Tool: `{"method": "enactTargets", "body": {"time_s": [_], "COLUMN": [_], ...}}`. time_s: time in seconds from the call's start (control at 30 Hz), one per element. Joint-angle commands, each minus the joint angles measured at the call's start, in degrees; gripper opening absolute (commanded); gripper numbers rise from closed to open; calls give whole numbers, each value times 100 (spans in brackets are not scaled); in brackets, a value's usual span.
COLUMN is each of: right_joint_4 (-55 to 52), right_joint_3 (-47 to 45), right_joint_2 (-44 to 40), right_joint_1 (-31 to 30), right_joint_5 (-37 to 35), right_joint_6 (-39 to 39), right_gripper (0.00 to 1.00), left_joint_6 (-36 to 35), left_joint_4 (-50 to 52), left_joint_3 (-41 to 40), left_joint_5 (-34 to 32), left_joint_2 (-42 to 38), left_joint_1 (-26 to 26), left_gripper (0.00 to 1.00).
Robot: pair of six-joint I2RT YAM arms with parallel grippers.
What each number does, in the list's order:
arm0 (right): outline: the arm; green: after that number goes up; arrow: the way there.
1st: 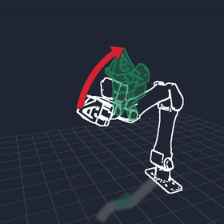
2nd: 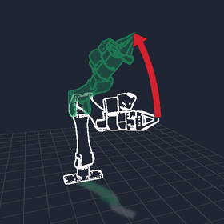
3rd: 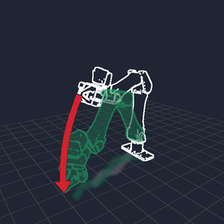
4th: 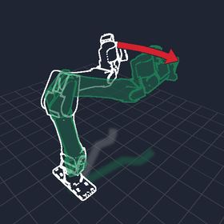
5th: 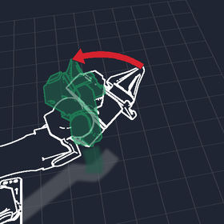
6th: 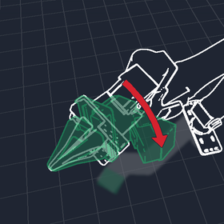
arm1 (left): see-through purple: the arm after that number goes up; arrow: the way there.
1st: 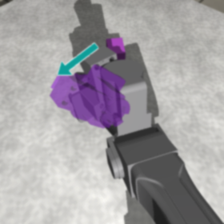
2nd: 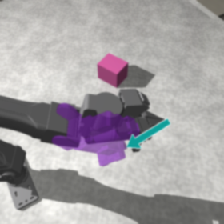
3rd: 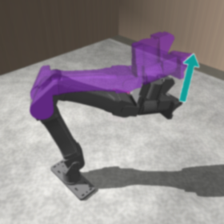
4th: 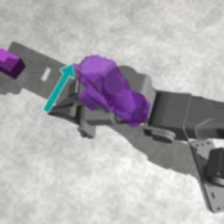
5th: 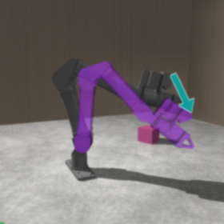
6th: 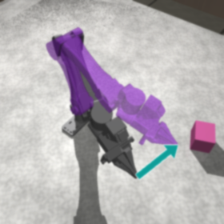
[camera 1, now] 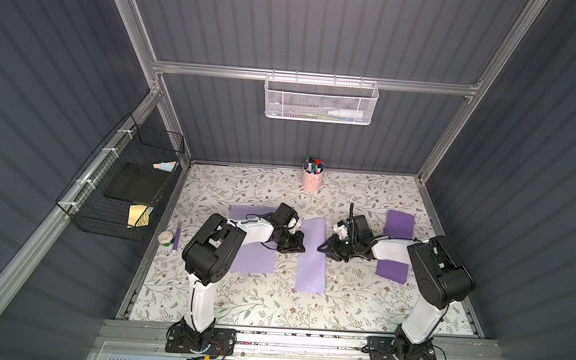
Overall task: Fold the rectangular paper in half along the long edge
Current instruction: Fold the paper at the center of the board.
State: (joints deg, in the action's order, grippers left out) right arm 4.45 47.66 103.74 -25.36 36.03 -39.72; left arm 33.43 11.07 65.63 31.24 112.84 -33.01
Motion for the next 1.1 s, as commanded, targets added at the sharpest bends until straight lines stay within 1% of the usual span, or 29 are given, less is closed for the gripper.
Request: {"method": "enactTargets", "body": {"time_s": [0.0, 0.1, 0.13, 0.17, 0.3, 0.33, 0.37, 0.4, 0.43, 0.47, 0.57, 0.6, 0.7, 0.77, 0.93, 0.97, 1.03, 1.07], "right_joint_4": [-208, -225, -225, -217, -177, -247, -319, -389, -441, -457, -488, -483, -494, -524, -523, -581, -689, -741], "right_joint_3": [183, 333, 362, 389, 472, 530, 608, 693, 775, 838, 1030, 1079, 1227, 1313, 1390, 1433, 1544, 1623], "right_joint_2": [181, 276, 303, 315, 326, 339, 373, 415, 469, 520, 678, 712, 847, 922, 962, 984, 1058, 1108], "right_joint_1": [31, 74, 91, 110, 164, 163, 172, 180, 182, 181, 194, 199, 220, 235, 269, 277, 287, 296], "right_joint_5": [19, 72, 86, 100, 168, 160, 172, 189, 200, 222, 254, 255, 276, 299, 327, 322, 341, 339], "right_joint_6": [122, 183, 199, 209, 193, 193, 202, 225, 250, 261, 294, 320, 360, 399, 432, 438, 462, 480], "right_gripper": [25, 10, 2, 0, 0, 5, 19, 26, 31, 33, 33, 31, 18, 1, 0, 2, 23, 29], "left_joint_6": [-161, -170, -170, -170, -175, -177, -179, -179, -179, -179, -177, -172, -186, -186, -197, -201, -205, -210], "left_joint_4": [686, 694, 695, 695, 712, 712, 712, 713, 712, 712, 712, 716, 722, 730, 747, 755, 756, 765], "left_joint_3": [-201, -200, -205, -204, -195, -207, -205, -200, -195, -197, -205, -208, -191, -191, -183, -190, -183, -181], "left_joint_5": [-603, -608, -619, -611, -628, -628, -631, -636, -635, -628, -628, -629, -628, -628, -628, -628, -628, -628], "left_joint_2": [415, 415, 408, 406, 397, 397, 398, 394, 402, 397, 393, 389, 394, 397, 398, 390, 400, 399], "left_joint_1": [8, 6, 6, 6, 6, 6, 6, 6, 6, 6, 6, 6, 8, 6, 6, 6, 6, 6], "left_gripper": [0, 0, 0, 0, 0, 0, 0, 0, 0, 0, 0, 0, 0, 0, 0, 0, 0, 0]}}
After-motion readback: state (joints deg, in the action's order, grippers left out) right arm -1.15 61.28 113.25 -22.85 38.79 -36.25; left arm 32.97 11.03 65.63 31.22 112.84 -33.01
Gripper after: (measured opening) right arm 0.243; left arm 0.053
